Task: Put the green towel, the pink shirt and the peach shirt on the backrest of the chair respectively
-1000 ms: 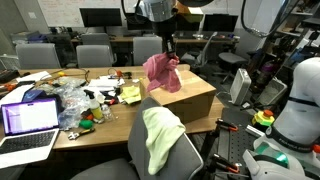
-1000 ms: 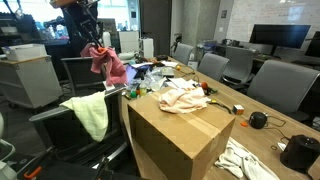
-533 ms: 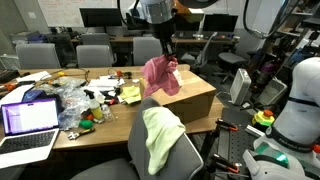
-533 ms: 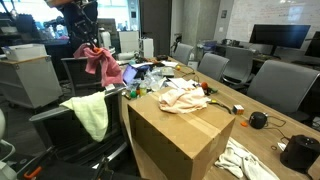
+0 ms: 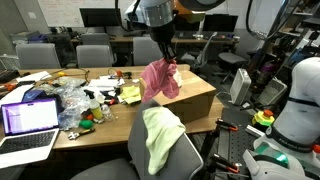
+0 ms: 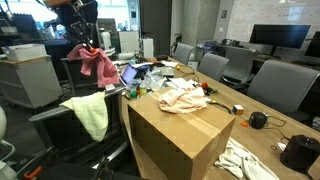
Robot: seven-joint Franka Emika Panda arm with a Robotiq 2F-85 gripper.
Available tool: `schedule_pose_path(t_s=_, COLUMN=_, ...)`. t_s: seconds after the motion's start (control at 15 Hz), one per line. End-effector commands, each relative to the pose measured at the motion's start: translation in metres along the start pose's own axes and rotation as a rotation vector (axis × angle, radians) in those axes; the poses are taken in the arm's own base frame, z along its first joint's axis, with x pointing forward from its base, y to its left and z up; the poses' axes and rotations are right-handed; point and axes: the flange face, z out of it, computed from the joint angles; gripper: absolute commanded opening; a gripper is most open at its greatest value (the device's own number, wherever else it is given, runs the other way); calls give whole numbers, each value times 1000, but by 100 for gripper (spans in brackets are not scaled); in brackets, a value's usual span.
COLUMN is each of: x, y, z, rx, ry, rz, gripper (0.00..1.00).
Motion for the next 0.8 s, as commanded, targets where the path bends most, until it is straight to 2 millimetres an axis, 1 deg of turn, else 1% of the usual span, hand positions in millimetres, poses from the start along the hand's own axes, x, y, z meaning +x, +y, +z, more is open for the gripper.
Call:
schedule_pose_path(t_s=0.0, x=3, y=-4, z=-10, rx=-26, ry=3, rz=-72, gripper=2)
schedule_pose_path(t_s=0.67, x=4, y=-7, z=-12, rx=-34, ry=3, rz=-143, gripper=2)
schedule_pose_path(t_s=0.73, x=4, y=-7, z=-12, rx=-34, ry=3, rz=-144, gripper=17)
